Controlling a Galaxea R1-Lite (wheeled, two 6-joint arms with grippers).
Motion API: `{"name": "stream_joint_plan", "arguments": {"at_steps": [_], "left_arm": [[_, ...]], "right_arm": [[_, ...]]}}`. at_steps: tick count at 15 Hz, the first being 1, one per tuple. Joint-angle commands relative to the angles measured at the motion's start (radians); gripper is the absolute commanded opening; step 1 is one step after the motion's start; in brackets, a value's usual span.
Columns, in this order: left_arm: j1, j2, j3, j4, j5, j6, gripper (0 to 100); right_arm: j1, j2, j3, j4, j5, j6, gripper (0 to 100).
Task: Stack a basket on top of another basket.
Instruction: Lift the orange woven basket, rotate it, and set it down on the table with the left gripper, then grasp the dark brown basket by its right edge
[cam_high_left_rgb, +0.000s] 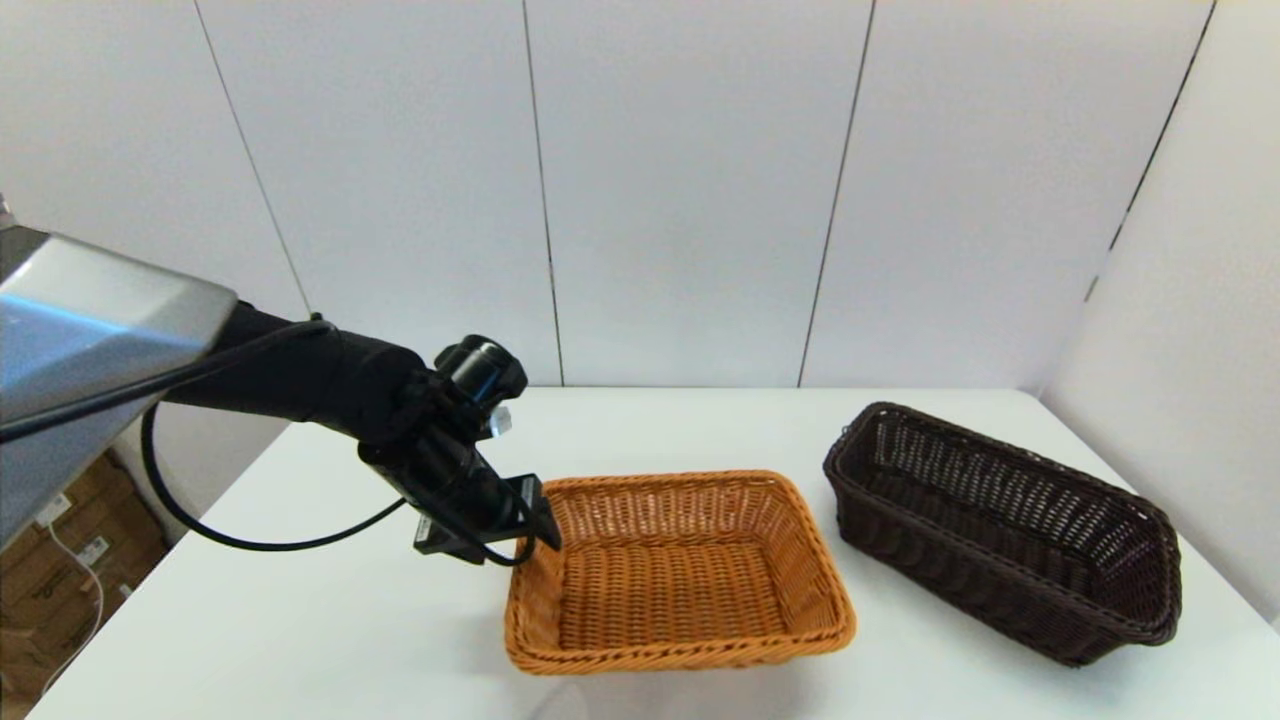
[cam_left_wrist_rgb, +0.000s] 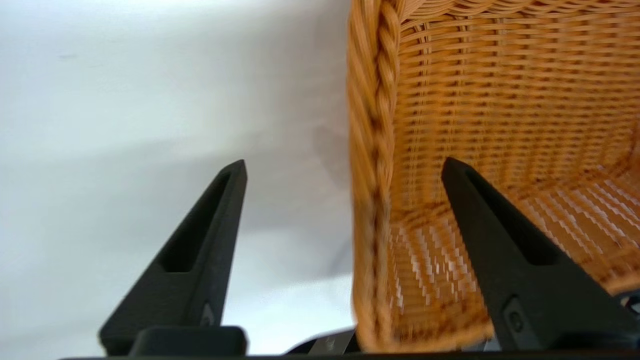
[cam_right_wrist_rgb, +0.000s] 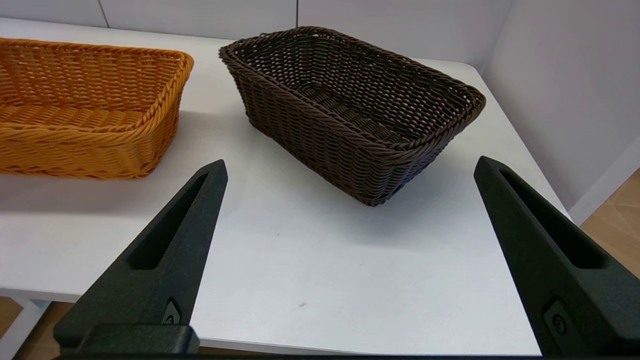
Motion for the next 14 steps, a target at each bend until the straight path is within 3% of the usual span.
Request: {"name": "stream_joint_plan", "arguments": {"at_steps": [1,8,14], "left_arm": [[0.057,-0.183,-0.009,0.095,0.001,0.030,100],[0.137,-0.647,0.028,0.392,0.067,0.091,100],[0.143,-1.177,0.313,0.408,0.160,0.088,100]], "right_arm": [[0.000,0.000,0.000,0.000,0.000,-0.001,100],[0.000,0.000,0.000,0.000,-0.001,0.004,100],[0.000,0.002,0.001,0.000,-0.001,0.007,100]]}}
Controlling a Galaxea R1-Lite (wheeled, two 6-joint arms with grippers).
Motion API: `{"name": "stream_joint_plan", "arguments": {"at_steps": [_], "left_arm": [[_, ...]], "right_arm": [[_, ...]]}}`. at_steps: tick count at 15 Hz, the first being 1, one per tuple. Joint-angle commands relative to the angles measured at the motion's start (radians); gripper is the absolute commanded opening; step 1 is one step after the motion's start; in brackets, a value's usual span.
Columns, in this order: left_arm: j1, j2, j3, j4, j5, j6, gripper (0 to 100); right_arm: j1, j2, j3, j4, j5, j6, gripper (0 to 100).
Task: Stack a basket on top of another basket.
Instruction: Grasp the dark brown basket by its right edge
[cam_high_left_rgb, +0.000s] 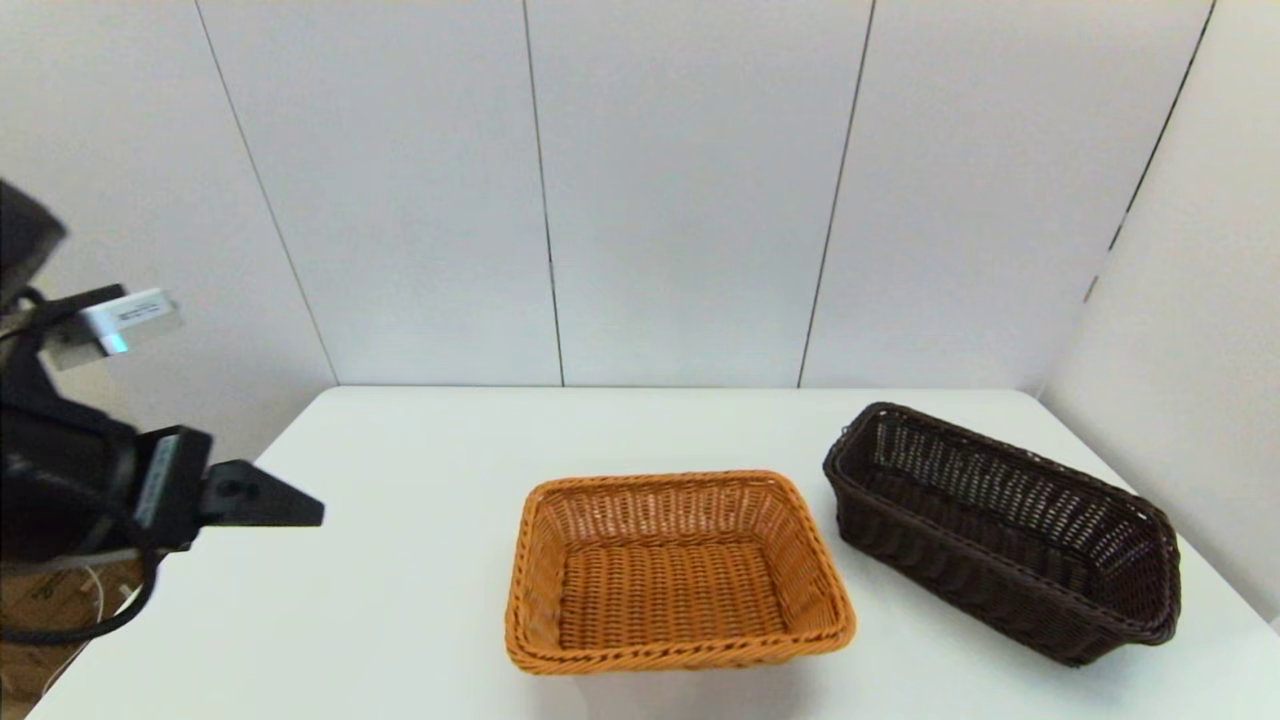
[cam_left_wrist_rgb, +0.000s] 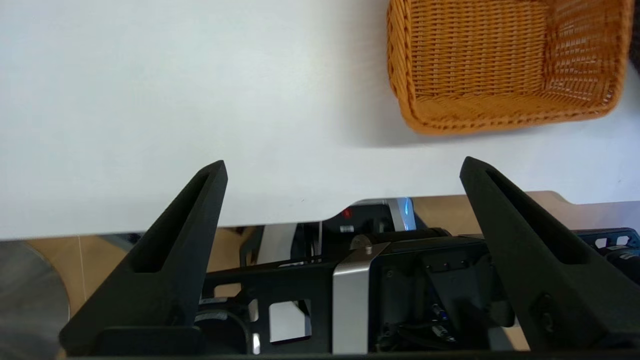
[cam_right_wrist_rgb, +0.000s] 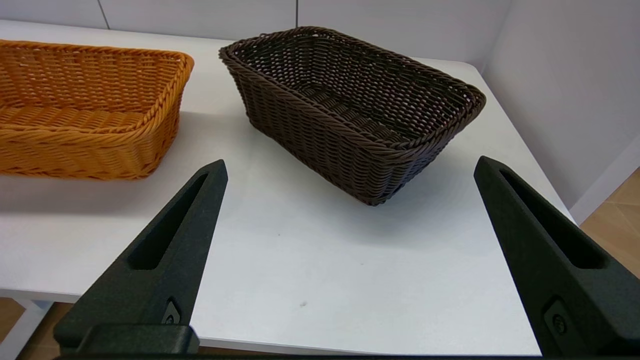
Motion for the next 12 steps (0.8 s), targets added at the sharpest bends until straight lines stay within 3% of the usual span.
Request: {"name": "stream_joint_plan", "arguments": {"at_steps": [1,6,10,12], "left_arm": [[0.006,-0.459,0.248,0.028,0.065,-0.003,100],[0.009,-0.731,0.320,0.154,0.056,-0.020,100],[0.095,-0.875,0.340,0.249,-0.087,-0.063,100],[0.141,-0.929,0.374,0.259,-0.113,-0.061,100]], "right_arm": [[0.000,0.000,0.000,0.000,0.001,0.001,100],[0.000,0.000,0.000,0.000,0.001,-0.001,100],[0.000,0.000,0.000,0.000,0.001,-0.001,100],[0.000,0.000,0.000,0.000,0.001,0.001,100]]}}
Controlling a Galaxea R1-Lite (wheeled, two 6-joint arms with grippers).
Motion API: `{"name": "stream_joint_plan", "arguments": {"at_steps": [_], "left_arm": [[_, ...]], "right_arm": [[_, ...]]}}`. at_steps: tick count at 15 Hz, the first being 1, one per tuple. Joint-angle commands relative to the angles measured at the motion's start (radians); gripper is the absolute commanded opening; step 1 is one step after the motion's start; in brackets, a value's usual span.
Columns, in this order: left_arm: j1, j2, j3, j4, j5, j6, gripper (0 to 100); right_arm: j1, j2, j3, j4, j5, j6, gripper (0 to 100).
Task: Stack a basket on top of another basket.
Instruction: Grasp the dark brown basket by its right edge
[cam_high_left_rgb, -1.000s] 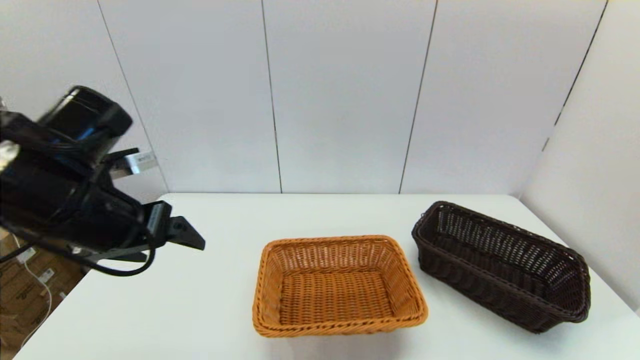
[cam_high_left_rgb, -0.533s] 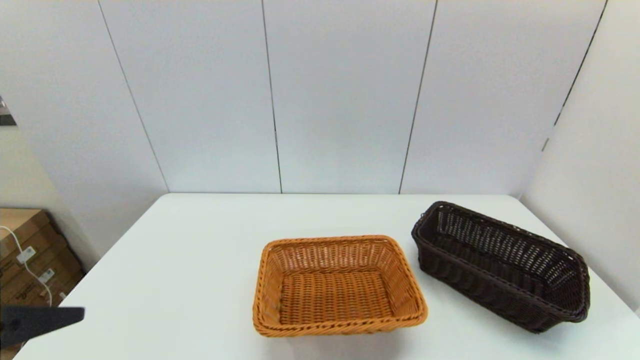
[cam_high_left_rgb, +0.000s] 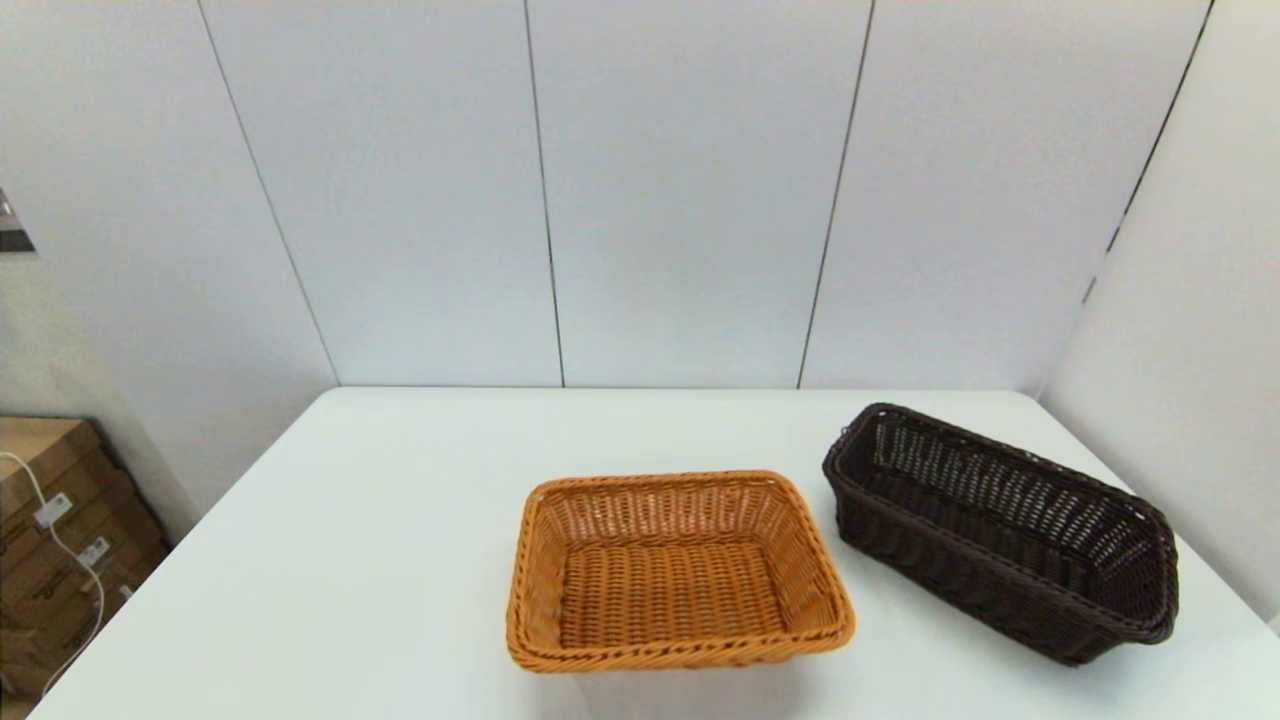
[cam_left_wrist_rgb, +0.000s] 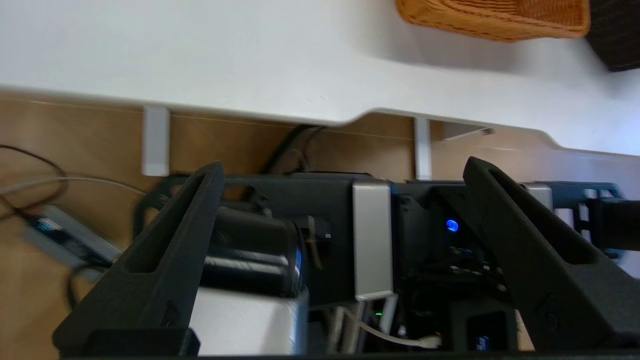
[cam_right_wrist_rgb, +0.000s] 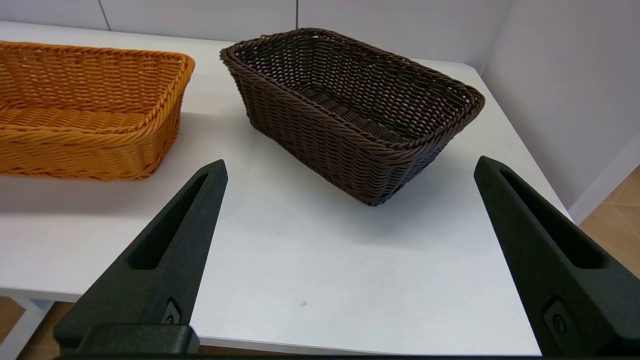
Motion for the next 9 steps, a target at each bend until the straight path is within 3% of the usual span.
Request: {"name": "stream_joint_plan", "arguments": {"at_steps": [1,4,9], "left_arm": [[0.089,-0.150,0.056,0.038,-0.055,-0.005,100],[0.112,-0.181,0.044,0.102,-0.055,-0.030,100],[0.126,-0.181,0.004,0.102,-0.055,-0.089,100]], "right_arm": [[0.000,0.000,0.000,0.001,0.001,0.001,100],[0.000,0.000,0.000,0.001,0.001,0.001,100],[0.000,0.000,0.000,0.001,0.001,0.002,100]]}}
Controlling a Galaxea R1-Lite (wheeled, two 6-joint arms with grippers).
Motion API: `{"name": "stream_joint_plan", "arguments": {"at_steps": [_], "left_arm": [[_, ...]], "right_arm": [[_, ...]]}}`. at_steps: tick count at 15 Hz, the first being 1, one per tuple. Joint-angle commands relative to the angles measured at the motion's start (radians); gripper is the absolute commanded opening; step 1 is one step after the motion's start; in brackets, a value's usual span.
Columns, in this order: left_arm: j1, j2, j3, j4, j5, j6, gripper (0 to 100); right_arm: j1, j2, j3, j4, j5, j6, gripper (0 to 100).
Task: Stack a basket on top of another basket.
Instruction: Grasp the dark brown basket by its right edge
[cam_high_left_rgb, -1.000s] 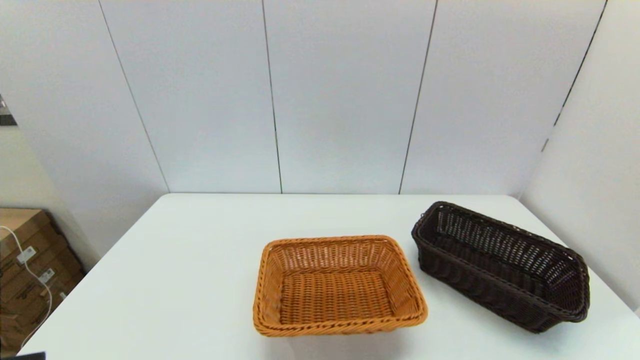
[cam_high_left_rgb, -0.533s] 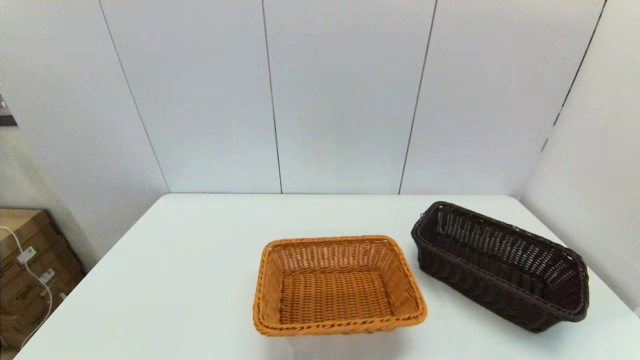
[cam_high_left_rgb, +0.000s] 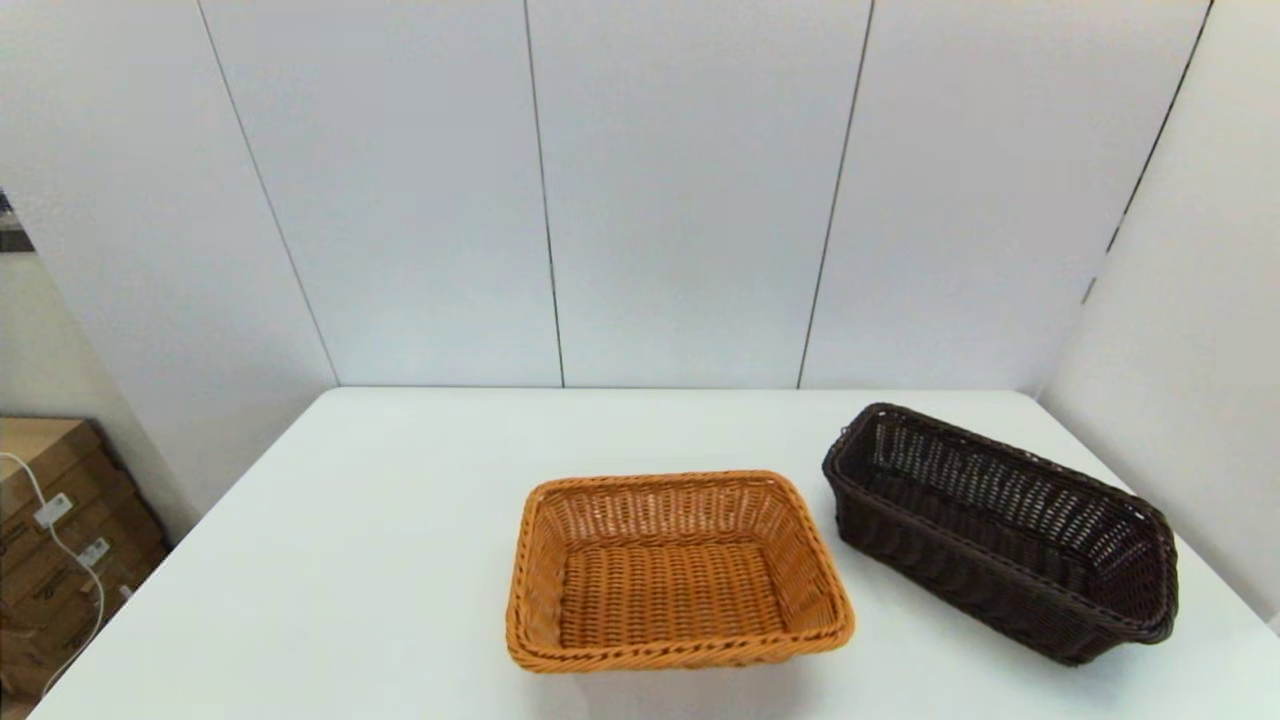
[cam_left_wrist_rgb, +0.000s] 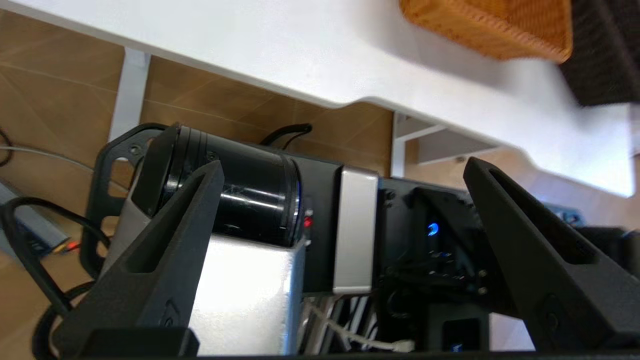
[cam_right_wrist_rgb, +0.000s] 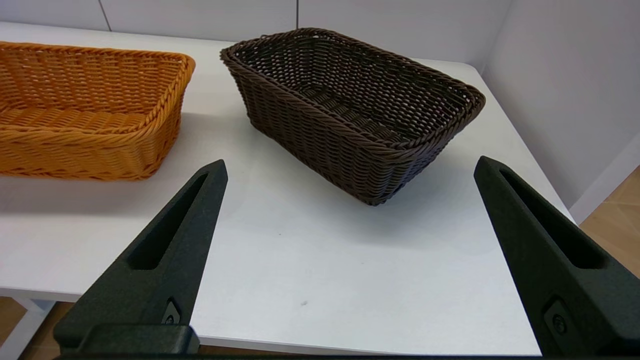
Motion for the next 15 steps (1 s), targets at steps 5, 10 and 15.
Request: {"name": "stream_joint_plan", "arguments": {"at_steps": [5,10,15], "left_arm": [[0.071,-0.031,-0.028,0.012,-0.010,0.009,100],[0.100,-0.219,0.018,0.032,-0.033,0.152,100],[0.099,-0.284,0.216,-0.241,0.058,0.374,100]], "right_arm": [[0.000,0.000,0.000,0.000,0.001,-0.001,100],[0.000,0.000,0.000,0.000,-0.001,0.000,100],[0.000,0.000,0.000,0.000,-0.001,0.002,100]]}}
